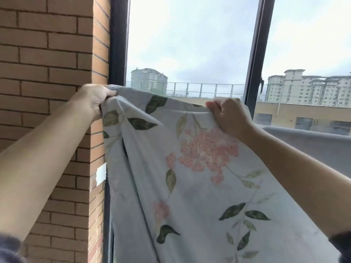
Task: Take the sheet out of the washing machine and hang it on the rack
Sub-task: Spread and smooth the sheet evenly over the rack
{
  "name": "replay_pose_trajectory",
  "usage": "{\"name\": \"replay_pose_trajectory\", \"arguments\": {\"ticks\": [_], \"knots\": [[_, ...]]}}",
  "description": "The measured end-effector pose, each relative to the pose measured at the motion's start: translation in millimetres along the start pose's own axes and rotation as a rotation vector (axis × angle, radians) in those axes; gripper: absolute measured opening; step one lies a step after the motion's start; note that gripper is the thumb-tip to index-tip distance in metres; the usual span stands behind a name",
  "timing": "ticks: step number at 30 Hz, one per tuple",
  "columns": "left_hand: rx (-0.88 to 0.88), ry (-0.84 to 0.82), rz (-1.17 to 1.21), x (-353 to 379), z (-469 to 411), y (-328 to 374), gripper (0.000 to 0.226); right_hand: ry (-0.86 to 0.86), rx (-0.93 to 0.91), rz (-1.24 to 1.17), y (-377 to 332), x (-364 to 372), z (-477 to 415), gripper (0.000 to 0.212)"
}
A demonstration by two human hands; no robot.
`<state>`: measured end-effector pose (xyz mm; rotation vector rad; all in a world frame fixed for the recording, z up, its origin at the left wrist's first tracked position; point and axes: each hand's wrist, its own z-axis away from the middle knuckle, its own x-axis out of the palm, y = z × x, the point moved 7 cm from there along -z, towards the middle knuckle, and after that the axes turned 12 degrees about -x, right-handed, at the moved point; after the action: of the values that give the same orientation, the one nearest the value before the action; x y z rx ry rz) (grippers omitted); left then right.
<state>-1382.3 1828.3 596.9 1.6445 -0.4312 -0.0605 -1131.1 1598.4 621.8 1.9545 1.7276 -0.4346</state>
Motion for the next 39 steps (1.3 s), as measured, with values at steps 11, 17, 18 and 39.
{"name": "replay_pose_trajectory", "arguments": {"ticks": [11,17,18,39], "knots": [[-0.143,0.193,-0.055,-34.3,11.0,-94.5,0.022,-0.196,-0.208,0.109,-21.7,28.0,19.3,0.043],[0.055,0.275,0.052,-29.2,14.3,-60.4,0.019,-0.096,-0.235,0.121,-15.4,17.2,23.7,0.039],[0.105,0.328,0.048,-31.9,15.2,-52.2,0.024,-0.061,-0.216,0.097,-17.0,14.7,18.9,0.038],[0.2,0.208,-0.673,39.0,40.8,-113.2,0.033,-0.131,-0.159,0.162,7.6,19.4,26.9,0.049]]}}
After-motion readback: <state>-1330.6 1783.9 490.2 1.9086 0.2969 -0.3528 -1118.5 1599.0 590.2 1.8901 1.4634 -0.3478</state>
